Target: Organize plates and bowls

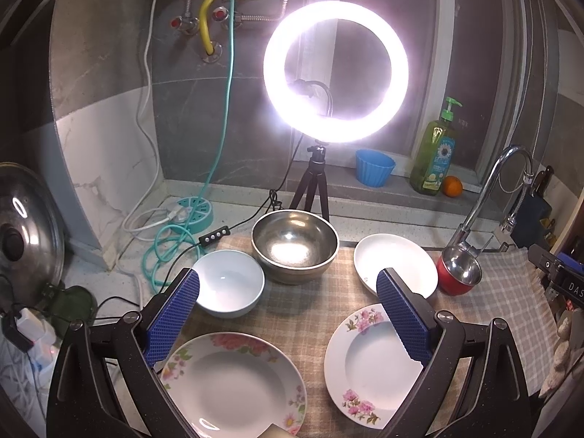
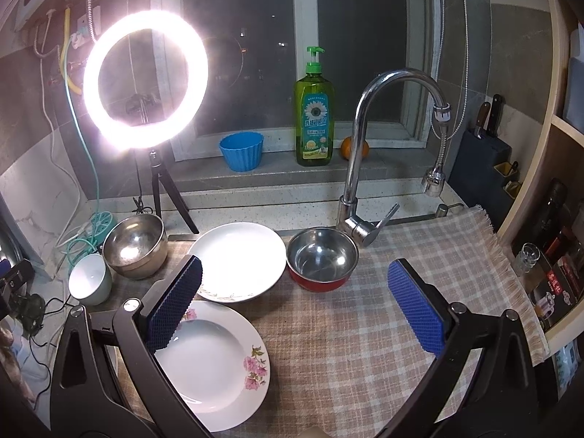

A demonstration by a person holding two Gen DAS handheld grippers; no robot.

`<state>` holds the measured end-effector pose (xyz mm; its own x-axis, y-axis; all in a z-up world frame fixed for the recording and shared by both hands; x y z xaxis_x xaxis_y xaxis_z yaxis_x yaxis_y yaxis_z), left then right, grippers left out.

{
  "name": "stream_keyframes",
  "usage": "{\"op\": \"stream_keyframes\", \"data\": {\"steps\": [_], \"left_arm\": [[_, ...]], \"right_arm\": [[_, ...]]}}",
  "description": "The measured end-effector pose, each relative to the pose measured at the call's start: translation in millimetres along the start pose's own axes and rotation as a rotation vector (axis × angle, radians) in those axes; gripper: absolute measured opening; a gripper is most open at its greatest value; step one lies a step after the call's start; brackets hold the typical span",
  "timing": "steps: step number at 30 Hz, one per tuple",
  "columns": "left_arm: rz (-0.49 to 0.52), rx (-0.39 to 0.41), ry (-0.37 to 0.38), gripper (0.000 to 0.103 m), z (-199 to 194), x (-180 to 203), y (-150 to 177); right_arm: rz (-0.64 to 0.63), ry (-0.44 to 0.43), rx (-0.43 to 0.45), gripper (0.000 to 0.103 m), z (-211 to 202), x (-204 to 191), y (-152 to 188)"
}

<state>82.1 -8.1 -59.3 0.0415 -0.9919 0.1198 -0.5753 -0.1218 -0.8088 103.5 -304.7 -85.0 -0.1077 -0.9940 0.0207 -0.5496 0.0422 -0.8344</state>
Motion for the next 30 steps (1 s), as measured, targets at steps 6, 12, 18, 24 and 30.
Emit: {"op": "stream_keyframes", "data": {"steps": [6, 12, 18, 24, 30], "left_arm": [[0.0, -0.001, 0.001, 0.098, 0.2, 0.5, 0.4], [0.001, -0.002, 0.003, 0.098, 1.0, 1.9, 1.2], [0.003, -0.006, 0.008, 0.098, 2.7, 3.1, 3.0], [0.003, -0.005, 0.011, 0.098, 3.3, 3.0, 3.1], [0.002, -0.004, 0.01, 0.098, 2.8, 3.0, 2.9]], "right_arm": [[0.004, 0.001, 0.004, 0.103, 0.7, 2.3, -1.1], [0.007, 0.001, 0.002, 0.103, 0.8, 2.3, -1.4], [0.007, 0.006, -0.002, 0.103, 1.2, 3.1, 0.4], [0.009, 0.009, 0.002, 0.103, 0.1, 3.5, 0.8], [0.01, 0.009, 0.001, 0.103, -0.5, 3.8, 0.1]]}}
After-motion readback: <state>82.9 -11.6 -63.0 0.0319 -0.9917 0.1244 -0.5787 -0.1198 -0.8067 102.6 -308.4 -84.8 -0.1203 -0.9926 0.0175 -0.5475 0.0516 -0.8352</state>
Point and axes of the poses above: each gripper's, at about its wrist camera, not at the fingertips, and z roughly the way its jaws point, x to its right, y to its underside, the point moved 10 cm from there along z, roughly the way its jaws point, and after that the axes turned 3 degrees about y, right-handed, at the moved point
